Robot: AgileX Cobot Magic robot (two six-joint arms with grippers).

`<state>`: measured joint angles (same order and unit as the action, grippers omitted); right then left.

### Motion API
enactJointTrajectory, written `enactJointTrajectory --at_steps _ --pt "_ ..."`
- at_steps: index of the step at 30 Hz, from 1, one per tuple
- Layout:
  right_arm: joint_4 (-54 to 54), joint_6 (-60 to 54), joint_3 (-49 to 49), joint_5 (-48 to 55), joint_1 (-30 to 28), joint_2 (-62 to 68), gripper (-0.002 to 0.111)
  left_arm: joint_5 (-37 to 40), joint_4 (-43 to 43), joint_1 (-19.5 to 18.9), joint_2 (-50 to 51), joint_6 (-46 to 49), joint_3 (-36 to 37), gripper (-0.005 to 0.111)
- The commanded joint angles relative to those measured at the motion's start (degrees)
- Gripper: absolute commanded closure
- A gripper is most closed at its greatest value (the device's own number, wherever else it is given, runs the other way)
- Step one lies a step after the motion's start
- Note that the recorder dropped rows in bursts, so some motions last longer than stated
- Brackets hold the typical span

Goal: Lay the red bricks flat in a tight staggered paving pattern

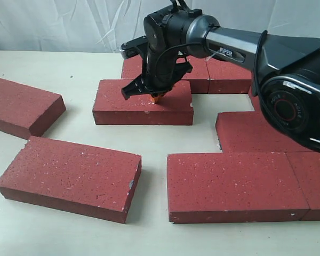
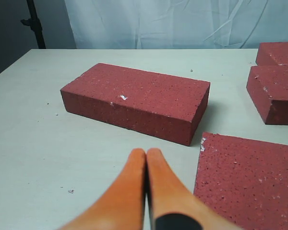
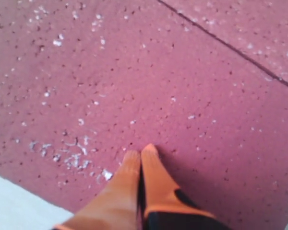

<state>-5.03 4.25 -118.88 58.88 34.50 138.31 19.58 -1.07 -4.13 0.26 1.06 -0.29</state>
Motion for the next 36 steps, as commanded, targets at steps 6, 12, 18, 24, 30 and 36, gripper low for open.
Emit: enactJointTrajectory --at_steps 6,12,18,24,30,36 --pt "-3.04 0.91 0.33 6.67 -2.66 0.60 0.109 -0.52 0.33 -0.33 -0.26 -0.48 0.29 0.107" --pt "-4.88 1.41 0.33 9.36 -4.13 0.60 0.109 -0.52 0.33 -0.33 -0.26 -0.48 0.29 0.107" --pt "-5.32 1.81 0.33 11.08 -6.67 0.60 0.109 -0.52 0.33 -0.33 -0.26 -0.48 0.29 0.107" --pt "-7.70 1.81 0.33 11.08 -8.24 0.60 0.109 -0.52 0.33 -0.33 -0.26 -0.48 0.29 0.107" --pt "-10.08 1.81 0.33 11.08 -9.36 0.60 0.109 -0.52 0.33 -0.33 -0.26 -0.48 0.29 0.107" --pt "-13.37 1.81 0.33 11.08 -10.00 0.46 0.109 -0.52 0.69 -0.33 -0.26 -0.48 0.29 0.107"
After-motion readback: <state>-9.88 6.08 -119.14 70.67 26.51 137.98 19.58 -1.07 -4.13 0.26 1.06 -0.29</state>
